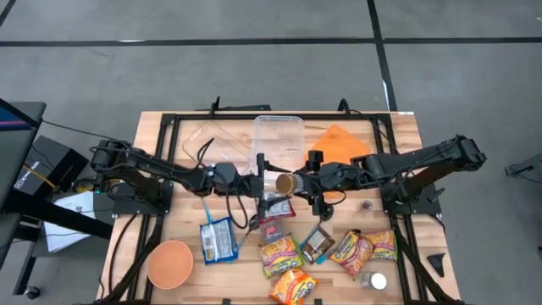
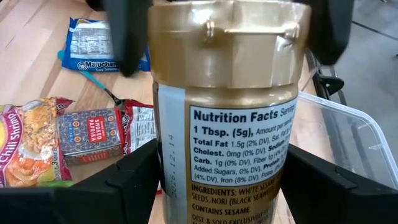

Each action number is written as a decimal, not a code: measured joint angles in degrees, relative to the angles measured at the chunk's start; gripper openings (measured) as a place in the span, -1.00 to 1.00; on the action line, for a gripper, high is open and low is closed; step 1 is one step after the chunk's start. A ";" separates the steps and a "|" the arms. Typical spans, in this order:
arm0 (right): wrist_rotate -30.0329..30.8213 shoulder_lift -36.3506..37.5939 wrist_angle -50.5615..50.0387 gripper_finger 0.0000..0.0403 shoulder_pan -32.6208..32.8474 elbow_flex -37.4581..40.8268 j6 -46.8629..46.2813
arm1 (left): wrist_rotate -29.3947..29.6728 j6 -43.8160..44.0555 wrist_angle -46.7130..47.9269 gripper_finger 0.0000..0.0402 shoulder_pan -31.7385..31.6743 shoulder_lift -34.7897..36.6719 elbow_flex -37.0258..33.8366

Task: Pick & Place Food Item
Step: Put the golden seasoning bottle into the transparent bin

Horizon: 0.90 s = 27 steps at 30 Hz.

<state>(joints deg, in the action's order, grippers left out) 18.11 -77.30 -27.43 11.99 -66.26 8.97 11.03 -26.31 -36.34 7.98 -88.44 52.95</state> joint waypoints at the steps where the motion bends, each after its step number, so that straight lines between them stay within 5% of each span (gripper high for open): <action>1: 0.10 0.00 -0.01 0.35 0.00 0.00 0.01 | -0.22 0.15 0.23 0.59 -0.19 0.00 0.00; 6: 0.11 0.00 -0.12 0.35 0.00 0.00 0.15 | -0.35 0.68 0.57 0.35 -0.30 0.00 -0.02; 15: -0.14 0.00 0.23 0.36 0.00 0.00 0.44 | -0.29 0.83 0.16 0.35 -0.30 0.00 -0.04; 22: -0.04 0.11 0.95 0.90 0.00 0.00 0.17 | 0.98 0.85 0.26 0.35 -0.30 -0.04 -0.13; 27: 0.05 0.28 0.71 0.86 -0.07 0.00 -0.01 | 1.76 -0.08 0.98 0.35 -0.30 0.82 -0.15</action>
<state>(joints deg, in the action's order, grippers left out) 18.16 -77.02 -26.72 11.92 -66.26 8.96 12.79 -26.39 -35.35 7.68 -87.62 52.80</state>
